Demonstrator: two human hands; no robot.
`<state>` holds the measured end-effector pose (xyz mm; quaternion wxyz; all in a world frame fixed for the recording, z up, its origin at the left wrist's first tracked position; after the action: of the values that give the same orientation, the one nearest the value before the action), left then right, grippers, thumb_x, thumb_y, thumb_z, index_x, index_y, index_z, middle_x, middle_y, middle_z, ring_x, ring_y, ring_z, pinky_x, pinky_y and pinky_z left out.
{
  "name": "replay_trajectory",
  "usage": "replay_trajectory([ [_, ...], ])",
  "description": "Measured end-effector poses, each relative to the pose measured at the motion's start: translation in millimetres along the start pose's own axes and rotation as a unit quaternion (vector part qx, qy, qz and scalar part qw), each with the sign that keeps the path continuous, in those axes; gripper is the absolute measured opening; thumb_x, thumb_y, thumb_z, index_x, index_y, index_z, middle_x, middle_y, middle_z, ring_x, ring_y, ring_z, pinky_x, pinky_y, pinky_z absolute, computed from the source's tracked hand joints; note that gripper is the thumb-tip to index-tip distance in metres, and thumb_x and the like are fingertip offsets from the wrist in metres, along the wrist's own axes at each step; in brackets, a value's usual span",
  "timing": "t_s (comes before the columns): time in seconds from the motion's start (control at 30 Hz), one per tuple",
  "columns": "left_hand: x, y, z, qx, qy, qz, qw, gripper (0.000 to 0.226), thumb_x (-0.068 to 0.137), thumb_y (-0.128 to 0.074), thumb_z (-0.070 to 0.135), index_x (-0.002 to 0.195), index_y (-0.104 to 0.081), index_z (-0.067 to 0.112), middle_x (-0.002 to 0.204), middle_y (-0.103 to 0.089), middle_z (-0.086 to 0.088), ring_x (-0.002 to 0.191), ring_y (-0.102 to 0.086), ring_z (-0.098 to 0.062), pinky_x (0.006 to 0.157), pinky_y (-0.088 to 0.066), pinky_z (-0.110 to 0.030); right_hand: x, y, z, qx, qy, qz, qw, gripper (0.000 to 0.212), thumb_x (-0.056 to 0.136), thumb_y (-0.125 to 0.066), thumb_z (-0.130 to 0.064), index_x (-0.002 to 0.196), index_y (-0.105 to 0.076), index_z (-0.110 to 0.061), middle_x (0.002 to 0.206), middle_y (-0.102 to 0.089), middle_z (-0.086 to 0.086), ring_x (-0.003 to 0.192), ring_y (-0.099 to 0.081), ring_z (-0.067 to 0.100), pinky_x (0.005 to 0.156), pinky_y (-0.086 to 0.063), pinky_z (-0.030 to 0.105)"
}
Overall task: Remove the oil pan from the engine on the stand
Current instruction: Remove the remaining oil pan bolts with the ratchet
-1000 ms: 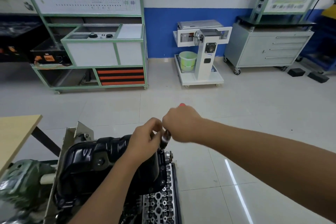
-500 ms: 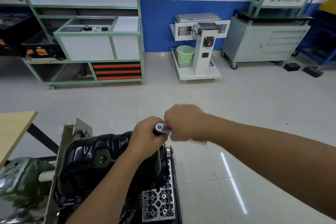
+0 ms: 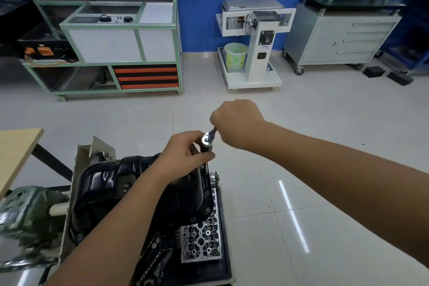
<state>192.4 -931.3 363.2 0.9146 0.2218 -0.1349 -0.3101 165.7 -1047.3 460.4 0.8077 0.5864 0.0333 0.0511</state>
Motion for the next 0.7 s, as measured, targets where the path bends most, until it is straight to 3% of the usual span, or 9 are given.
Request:
replay_trajectory([
  [0.1,2.4,1.5,6.2,0.028,-0.031,0.042,0.998,0.020,0.065,-0.073,0.046,0.080,-0.070,0.033,0.075,-0.067,0.012,0.056,-0.055,-0.005,0.055,-0.043,-0.017,-6.7,-15.9,-11.9,0.076,0.030,-0.066,0.995,0.030,0.079,-0.069,-0.028,0.064,-0.044,-0.019,0.063,-0.045,-0.003,0.051,-0.043,0.016,0.050,-0.029,0.025],
  [0.2,0.2,2.7,8.8,0.062,-0.064,0.084,0.992,0.020,0.067,-0.078,0.035,0.077,-0.068,0.022,0.072,-0.063,0.006,0.065,-0.056,-0.012,0.058,-0.048,-0.030,-7.3,-23.8,-11.7,0.215,0.012,-0.128,0.968,0.033,0.069,-0.076,-0.032,0.059,-0.049,-0.018,0.052,-0.045,-0.005,0.049,-0.046,0.018,0.050,-0.032,0.024],
  [0.27,-1.9,2.7,2.6,0.051,-0.044,0.078,0.995,0.022,0.072,-0.085,0.025,0.081,-0.065,0.027,0.077,-0.065,0.010,0.070,-0.059,-0.011,0.059,-0.051,-0.027,-1.7,-18.1,-4.2,0.126,0.007,-0.076,0.989,0.023,0.077,-0.072,-0.025,0.066,-0.053,-0.017,0.062,-0.050,-0.002,0.055,-0.051,0.020,0.052,-0.035,0.025],
  [0.37,-7.1,1.0,1.9,0.085,-0.044,0.077,0.992,0.037,0.075,-0.084,0.023,0.096,-0.058,0.038,0.085,-0.066,0.021,0.081,-0.054,-0.008,0.061,-0.046,-0.026,-1.8,-16.5,-4.4,0.046,0.017,-0.009,0.999,0.029,0.088,-0.063,-0.019,0.066,-0.044,-0.018,0.068,-0.046,0.002,0.054,-0.044,0.020,0.053,-0.036,0.027],
  [0.47,-9.4,-7.2,10.8,0.168,-0.080,0.046,0.981,0.034,0.079,-0.076,0.032,0.108,-0.060,0.038,0.084,-0.062,0.021,0.084,-0.047,-0.008,0.066,-0.039,-0.031,-5.7,-25.8,-9.8,0.079,0.054,-0.035,0.995,0.026,0.084,-0.064,-0.020,0.066,-0.046,-0.019,0.066,-0.048,0.000,0.055,-0.047,0.020,0.052,-0.037,0.027],
  [0.53,-9.0,-10.4,11.3,0.195,-0.093,0.034,0.976,0.012,0.086,-0.074,0.033,0.093,-0.064,0.034,0.076,-0.059,0.017,0.075,-0.049,-0.011,0.064,-0.038,-0.031,-5.8,-27.0,-8.5,0.132,0.061,-0.074,0.987,0.034,0.083,-0.068,-0.031,0.062,-0.046,-0.017,0.059,-0.046,-0.001,0.054,-0.047,0.023,0.050,-0.032,0.026],
  [0.63,-7.1,-7.9,5.1,0.187,-0.045,0.050,0.980,0.012,0.088,-0.073,0.033,0.084,-0.061,0.036,0.072,-0.063,0.009,0.068,-0.054,-0.012,0.060,-0.046,-0.031,-5.7,-30.3,-5.0,0.295,0.025,-0.187,0.937,0.053,0.088,-0.062,-0.057,0.058,-0.056,-0.014,0.051,-0.043,-0.003,0.049,-0.041,0.018,0.050,-0.033,0.027],
  [0.7,-6.1,-6.4,2.7,0.181,-0.021,0.066,0.981,0.014,0.086,-0.074,0.029,0.087,-0.066,0.041,0.077,-0.068,0.010,0.070,-0.059,-0.014,0.063,-0.052,-0.034,-10.9,-39.4,-7.9,0.446,-0.037,-0.238,0.862,0.049,0.095,-0.056,-0.049,0.064,-0.060,-0.012,0.056,-0.042,-0.002,0.044,-0.033,0.015,0.045,-0.028,0.023],
])
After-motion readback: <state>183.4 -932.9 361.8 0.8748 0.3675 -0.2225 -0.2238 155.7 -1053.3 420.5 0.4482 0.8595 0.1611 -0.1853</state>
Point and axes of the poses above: each hand's wrist, its own x-axis towards the middle knuckle, its own y-axis out of the back of the hand, z = x × y, the point moved 7 cm from there along x, towards the middle knuckle
